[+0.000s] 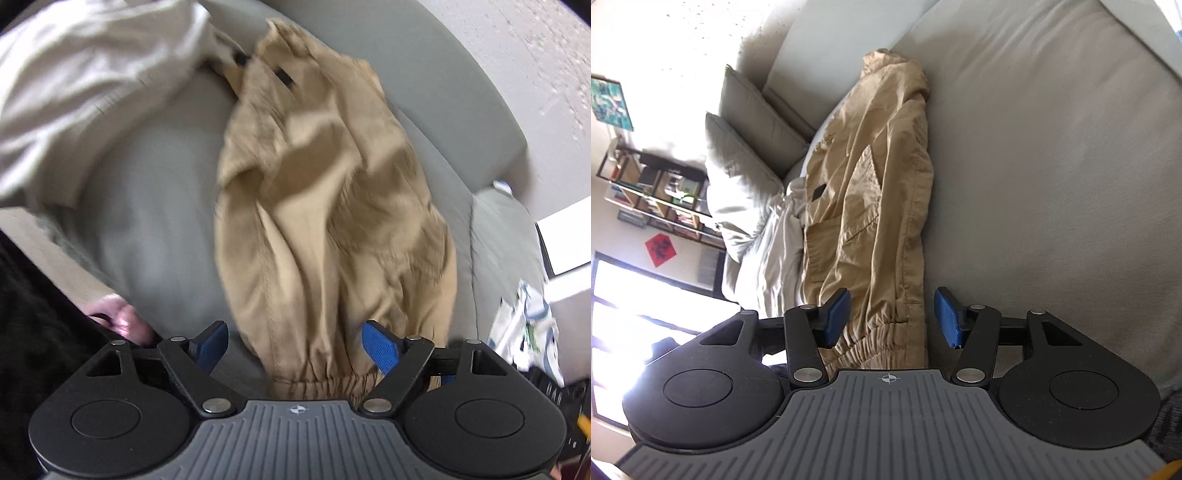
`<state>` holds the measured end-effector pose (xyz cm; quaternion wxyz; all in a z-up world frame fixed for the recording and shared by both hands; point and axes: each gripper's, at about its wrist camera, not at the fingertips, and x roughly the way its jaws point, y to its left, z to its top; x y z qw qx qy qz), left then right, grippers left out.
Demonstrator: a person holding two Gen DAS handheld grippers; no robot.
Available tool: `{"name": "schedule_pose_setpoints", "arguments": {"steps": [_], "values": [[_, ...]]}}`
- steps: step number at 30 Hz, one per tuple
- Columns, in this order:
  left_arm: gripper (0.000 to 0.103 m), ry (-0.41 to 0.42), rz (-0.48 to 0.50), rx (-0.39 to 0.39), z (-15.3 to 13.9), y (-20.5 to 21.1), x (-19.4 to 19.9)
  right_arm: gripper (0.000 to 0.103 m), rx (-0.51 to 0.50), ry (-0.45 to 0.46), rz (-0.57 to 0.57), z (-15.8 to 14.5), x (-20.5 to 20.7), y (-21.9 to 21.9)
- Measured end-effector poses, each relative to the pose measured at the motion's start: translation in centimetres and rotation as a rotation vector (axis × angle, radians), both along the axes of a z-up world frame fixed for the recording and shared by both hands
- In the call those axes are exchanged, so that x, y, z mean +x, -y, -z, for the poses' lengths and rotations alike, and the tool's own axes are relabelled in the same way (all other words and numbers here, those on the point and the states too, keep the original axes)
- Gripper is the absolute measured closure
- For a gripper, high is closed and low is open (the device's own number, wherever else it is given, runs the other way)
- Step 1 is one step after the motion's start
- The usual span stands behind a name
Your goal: Fold clothes
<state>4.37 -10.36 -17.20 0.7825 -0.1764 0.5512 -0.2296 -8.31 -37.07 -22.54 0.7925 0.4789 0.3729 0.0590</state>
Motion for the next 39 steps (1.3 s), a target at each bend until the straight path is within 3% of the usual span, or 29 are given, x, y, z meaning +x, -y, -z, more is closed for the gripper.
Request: {"name": "schedule_pose_setpoints", "arguments": {"steps": [3, 5, 7, 8, 9, 10, 13, 17, 21, 23, 24, 25, 28, 32, 35, 36, 39], "values": [[0.02, 0.002, 0.023, 0.008, 0.9, 0.9, 0.3, 0.046, 0.005, 0.004, -0.001, 0.4, 0.8, -0.5], [0.027, 0.005, 0.04, 0.026, 0.8, 1.3, 0.4, 0.048, -0.008, 0.005, -0.01, 0.6, 1.4, -1.0], [0.049, 0.025, 0.082, 0.08, 0.2, 1.6, 0.1, 0.055, -0.067, 0.001, -0.028, 0.3, 1.9, -1.7], [0.059, 0.036, 0.097, 0.079, -0.5, 1.5, -0.2, 0.076, -0.097, -0.005, -0.035, 0.2, 2.0, -2.0], [0.075, 0.047, 0.113, 0.078, -1.3, 1.3, -0.5, 0.083, -0.119, -0.015, -0.036, 0.1, 2.0, -2.2], [0.083, 0.058, 0.129, 0.077, -2.0, 1.2, -0.8, 0.084, -0.109, -0.02, -0.032, 0.1, 1.8, -2.3], [0.087, 0.043, 0.156, 0.026, -4.2, 0.4, -1.8, 0.088, -0.043, -0.03, 0.003, -0.8, 0.2, -2.0], [0.087, -0.072, 0.172, -0.091, -4.9, -1.0, -2.7, 0.089, 0.018, -0.049, 0.039, -3.2, -2.5, -1.5], [0.087, -0.16, 0.167, -0.121, -3.3, -1.0, -2.8, 0.089, 0.063, -0.096, 0.062, -4.2, -4.6, -1.0], [0.08, -0.196, 0.123, -0.115, -1.9, -0.9, -2.4, 0.088, 0.097, -0.13, 0.082, -3.7, -4.9, -0.9], [0.071, -0.202, 0.109, -0.105, -1.6, -0.9, -2.4, 0.088, 0.126, -0.136, 0.096, -3.2, -4.8, -0.9], [0.061, -0.195, 0.102, -0.094, -1.5, -0.9, -2.5, 0.088, 0.156, -0.141, 0.111, -2.7, -4.7, -0.8], [0.045, -0.147, 0.088, -0.066, -1.7, -0.8, -2.9, 0.088, 0.21, -0.142, 0.13, -1.9, -4.4, -1.0], [0.037, -0.117, 0.093, -0.098, -1.8, -0.7, -3.2, 0.088, 0.29, -0.124, 0.154, -1.6, -4.6, -0.7], [0.035, -0.089, 0.106, -0.107, -2.1, -0.7, -3.3, 0.088, 0.287, -0.097, 0.167, -1.9, -4.8, -0.4], [0.035, -0.081, 0.112, -0.088, -2.3, -0.7, -3.3, 0.088, 0.245, -0.102, 0.161, -2.1, -4.6, -0.4], [0.035, -0.08, 0.111, -0.013, -3.1, -1.1, -3.4, 0.067, 0.089, -0.191, 0.125, -2.3, -4.5, -0.4]]}}
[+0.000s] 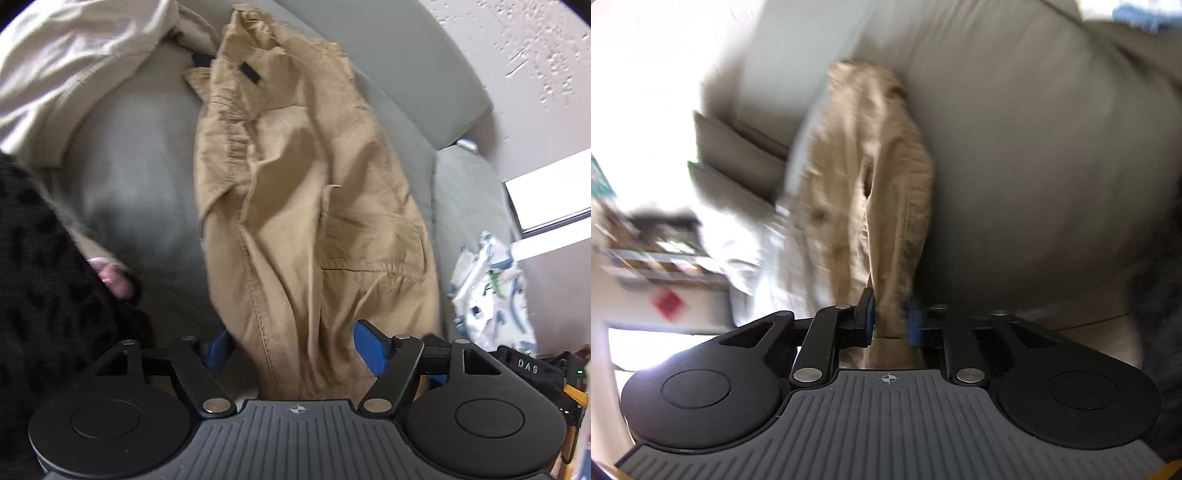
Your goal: Fold clothes
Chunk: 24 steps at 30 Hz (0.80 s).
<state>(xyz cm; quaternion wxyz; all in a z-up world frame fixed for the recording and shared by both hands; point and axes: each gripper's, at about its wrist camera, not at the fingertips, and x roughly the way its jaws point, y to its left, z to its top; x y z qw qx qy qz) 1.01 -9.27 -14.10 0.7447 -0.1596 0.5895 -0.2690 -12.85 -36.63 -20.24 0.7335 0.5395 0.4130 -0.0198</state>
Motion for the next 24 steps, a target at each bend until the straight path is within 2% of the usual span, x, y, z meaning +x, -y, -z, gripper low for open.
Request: {"name": "schedule_pose_setpoints", "arguments": {"steps": [2, 4, 6, 10, 11, 14, 18, 20, 21, 24], "values": [[0.035, 0.025, -0.008, 0.051, -1.3, -0.8, -0.1, 0.063, -0.098, -0.053, -0.02, -0.7, -0.5, 0.0], [0.034, 0.112, -0.024, 0.059, -3.7, -1.7, 0.0, 0.059, -0.195, -0.03, -0.027, -2.9, -1.2, 0.2], [0.031, 0.201, -0.038, 0.052, -6.3, -2.3, 0.3, 0.057, -0.331, 0.034, -0.021, -6.5, -1.5, 0.4], [0.025, 0.352, -0.067, 0.038, -10.4, -1.8, 2.8, 0.041, -0.564, 0.211, -0.03, -14.4, -0.1, -0.3], [0.025, 0.374, -0.077, 0.046, -11.0, -1.4, 3.8, 0.038, -0.577, 0.234, -0.046, -15.6, 1.0, -0.4], [0.025, 0.423, -0.112, 0.06, -12.2, -0.3, 7.3, 0.038, -0.561, 0.267, -0.109, -18.4, 5.4, -1.0], [0.026, 0.453, -0.161, 0.087, -12.2, 0.7, 12.0, 0.037, -0.533, 0.324, -0.165, -20.6, 11.6, -2.1], [0.029, 0.43, -0.16, 0.11, -11.0, 1.5, 15.4, 0.026, -0.554, 0.327, -0.194, -20.7, 13.7, -2.5], [0.033, 0.42, -0.162, 0.126, -10.3, 1.8, 16.9, 0.025, -0.578, 0.314, -0.2, -20.2, 14.9, -2.5], [0.037, 0.422, -0.185, 0.156, -7.8, 3.2, 22.2, 0.026, -0.664, 0.212, -0.221, -17.3, 21.2, -1.4]]}}
